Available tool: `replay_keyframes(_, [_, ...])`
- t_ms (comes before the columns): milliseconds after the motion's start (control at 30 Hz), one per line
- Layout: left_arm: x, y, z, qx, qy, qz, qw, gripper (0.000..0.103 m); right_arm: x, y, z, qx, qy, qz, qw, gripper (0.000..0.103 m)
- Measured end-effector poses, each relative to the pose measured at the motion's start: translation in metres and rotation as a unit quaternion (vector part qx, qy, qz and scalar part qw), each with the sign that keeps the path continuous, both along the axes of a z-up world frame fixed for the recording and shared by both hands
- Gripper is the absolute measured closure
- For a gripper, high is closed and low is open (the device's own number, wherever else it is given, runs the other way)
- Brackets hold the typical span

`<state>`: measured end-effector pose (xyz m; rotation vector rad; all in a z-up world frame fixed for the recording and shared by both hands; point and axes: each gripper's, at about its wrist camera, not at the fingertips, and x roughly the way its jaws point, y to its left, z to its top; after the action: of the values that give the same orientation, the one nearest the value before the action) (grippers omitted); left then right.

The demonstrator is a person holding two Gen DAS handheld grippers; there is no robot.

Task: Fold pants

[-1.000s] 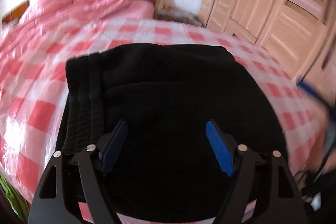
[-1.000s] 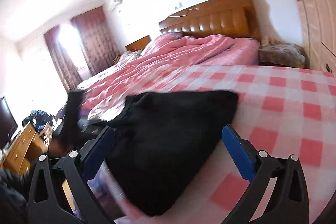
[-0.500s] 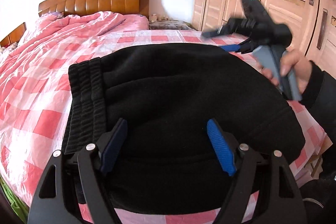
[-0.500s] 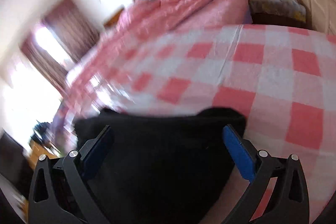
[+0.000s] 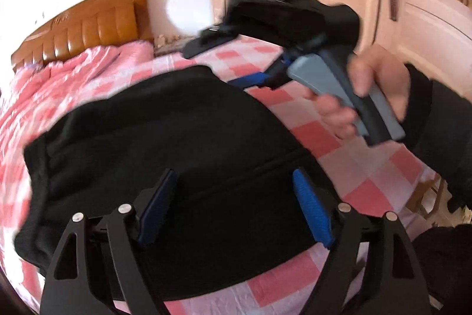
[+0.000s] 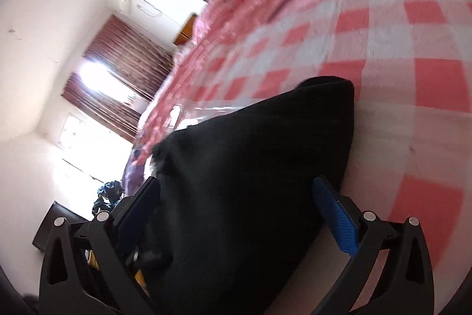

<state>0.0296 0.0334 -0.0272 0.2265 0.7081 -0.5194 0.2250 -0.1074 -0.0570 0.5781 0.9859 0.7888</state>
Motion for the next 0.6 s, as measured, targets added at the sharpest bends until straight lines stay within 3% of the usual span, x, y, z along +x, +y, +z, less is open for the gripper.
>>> replay_keyframes(133, [0.006,0.006,-0.001,0.014,0.020,-0.013,0.9996,0.022,0.026,0.001,0.012,0.007,0.009,-0.024,1.000,0.004])
replay_keyframes(267, [0.005,0.013,-0.003,0.006,0.021,-0.027,0.9994,0.022,-0.006,-0.015,0.036,0.003,-0.024,-0.050,0.998,0.004])
replay_keyframes(400, [0.007,0.012,-0.005,0.003,0.013,-0.022,0.9997,0.022,-0.021,-0.007,0.018,-0.001,0.005,-0.024,1.000,0.004])
replay_keyframes(467, [0.008,0.012,-0.006,0.003,0.013,-0.020,0.9997,0.022,-0.006,0.010,0.007,-0.030,0.012,-0.022,0.999,0.004])
replay_keyframes(600, [0.009,0.007,-0.004,0.006,0.017,-0.014,0.9997,0.022,0.026,0.019,0.005,-0.031,0.016,-0.039,0.999,0.004])
